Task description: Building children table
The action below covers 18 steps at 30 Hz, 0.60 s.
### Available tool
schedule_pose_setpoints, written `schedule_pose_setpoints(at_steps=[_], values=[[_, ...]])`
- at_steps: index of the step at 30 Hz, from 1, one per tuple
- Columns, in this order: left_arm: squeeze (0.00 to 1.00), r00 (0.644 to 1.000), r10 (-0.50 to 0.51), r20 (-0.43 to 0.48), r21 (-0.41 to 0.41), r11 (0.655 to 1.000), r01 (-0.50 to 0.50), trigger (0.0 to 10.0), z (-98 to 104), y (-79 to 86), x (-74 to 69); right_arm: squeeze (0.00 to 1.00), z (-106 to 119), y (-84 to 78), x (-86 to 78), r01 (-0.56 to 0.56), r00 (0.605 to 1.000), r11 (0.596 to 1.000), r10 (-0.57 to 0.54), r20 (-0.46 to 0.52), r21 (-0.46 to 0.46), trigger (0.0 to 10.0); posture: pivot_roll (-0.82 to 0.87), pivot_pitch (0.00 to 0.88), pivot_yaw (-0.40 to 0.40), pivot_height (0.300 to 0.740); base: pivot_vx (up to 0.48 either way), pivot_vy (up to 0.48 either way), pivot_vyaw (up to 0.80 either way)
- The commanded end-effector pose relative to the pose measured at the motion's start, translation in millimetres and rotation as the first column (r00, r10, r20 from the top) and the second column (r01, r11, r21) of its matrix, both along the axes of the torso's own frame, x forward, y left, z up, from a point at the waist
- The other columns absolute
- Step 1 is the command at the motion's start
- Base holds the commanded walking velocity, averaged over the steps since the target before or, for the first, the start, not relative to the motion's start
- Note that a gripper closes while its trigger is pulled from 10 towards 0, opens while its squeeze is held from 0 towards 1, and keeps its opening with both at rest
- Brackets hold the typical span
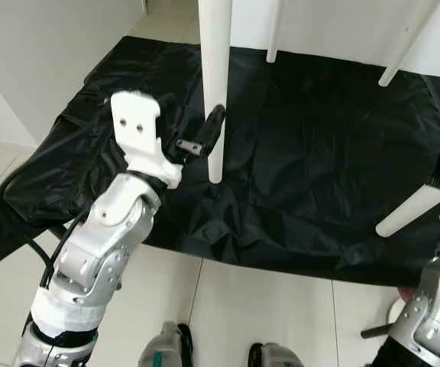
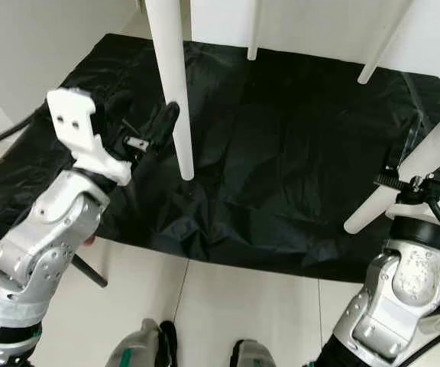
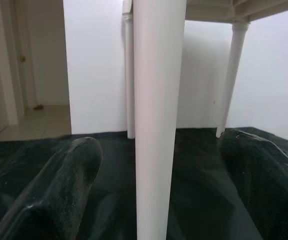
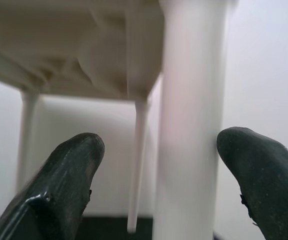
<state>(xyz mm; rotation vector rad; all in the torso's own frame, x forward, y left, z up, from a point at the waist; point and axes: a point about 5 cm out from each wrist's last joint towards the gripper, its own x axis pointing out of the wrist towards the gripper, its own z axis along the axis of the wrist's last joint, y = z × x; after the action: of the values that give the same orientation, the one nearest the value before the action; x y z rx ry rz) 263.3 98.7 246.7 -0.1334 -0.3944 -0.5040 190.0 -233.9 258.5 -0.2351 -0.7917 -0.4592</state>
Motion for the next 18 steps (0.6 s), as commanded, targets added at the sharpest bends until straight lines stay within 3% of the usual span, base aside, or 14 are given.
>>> schedule_pose_setpoints(at_steps=[1,5,11,14,18], values=[[0.00,0.909,-0.409,0.083,0.170,0.905,0.391,10.0,0,-16.3,-17.3,0.00,-78,25.2,-31.6,0.010,0.944,0.980,0.057,-0.324,0.200,10.0,0.00,0.070,0.009,0.740,0.000,0.000,0.00],[0.00,0.901,-0.429,0.067,0.176,0.894,0.412,10.0,-5,-13.1,-18.8,0.00,-84,32.5,-36.2,-0.013,0.933,0.986,0.072,-0.353,0.169,10.0,-0.01,0.066,0.022,0.740,0.000,0.000,0.00],[0.00,0.877,-0.479,0.047,0.281,0.849,0.448,10.0,-29,-11.1,-22.6,0.00,-109,48.6,-38.2,-0.109,0.884,0.988,0.148,-0.444,0.113,10.0,-0.01,0.061,0.038,0.740,0.000,0.000,0.00],[0.00,0.863,-0.503,0.036,0.305,0.828,0.470,10.0,-39,-12.4,-24.6,0.00,-121,55.7,-31.9,-0.197,0.847,0.975,0.224,-0.483,0.106,10.0,-0.01,0.054,0.042,0.740,0.000,0.000,0.00],[0.00,0.858,-0.512,0.034,0.314,0.821,0.478,10.0,-43,-13.0,-25.4,0.00,-125,58.4,-29.6,-0.229,0.833,0.967,0.253,-0.492,0.110,10.0,-0.01,0.052,0.042,0.740,0.000,0.000,0.00]])
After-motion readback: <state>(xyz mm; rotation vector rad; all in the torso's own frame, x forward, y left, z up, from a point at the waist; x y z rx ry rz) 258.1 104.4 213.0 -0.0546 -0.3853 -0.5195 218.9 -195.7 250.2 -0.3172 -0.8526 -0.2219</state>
